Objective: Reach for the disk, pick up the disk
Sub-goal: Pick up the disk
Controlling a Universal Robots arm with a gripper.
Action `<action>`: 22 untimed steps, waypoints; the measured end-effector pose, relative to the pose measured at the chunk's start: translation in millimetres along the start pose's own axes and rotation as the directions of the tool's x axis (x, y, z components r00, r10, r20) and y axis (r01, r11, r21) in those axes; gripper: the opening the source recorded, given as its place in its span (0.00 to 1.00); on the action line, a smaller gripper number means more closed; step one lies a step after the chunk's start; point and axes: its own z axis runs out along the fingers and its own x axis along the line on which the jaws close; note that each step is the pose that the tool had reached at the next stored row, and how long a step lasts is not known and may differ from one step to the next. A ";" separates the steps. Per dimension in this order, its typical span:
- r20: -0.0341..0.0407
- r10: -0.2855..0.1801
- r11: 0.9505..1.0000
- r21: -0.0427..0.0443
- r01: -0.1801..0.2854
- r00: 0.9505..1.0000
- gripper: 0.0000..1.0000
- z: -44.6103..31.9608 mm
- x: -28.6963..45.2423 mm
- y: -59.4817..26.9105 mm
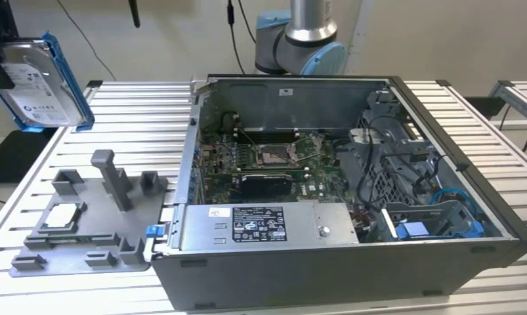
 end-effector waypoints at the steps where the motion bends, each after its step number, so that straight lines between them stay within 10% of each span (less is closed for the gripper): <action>1: 0.000 0.000 1.000 0.000 0.000 1.000 0.00 -1.7 -0.1 0.0; 22: 0.000 0.000 1.000 -0.006 0.000 1.000 0.00 -52.2 -3.9 1.0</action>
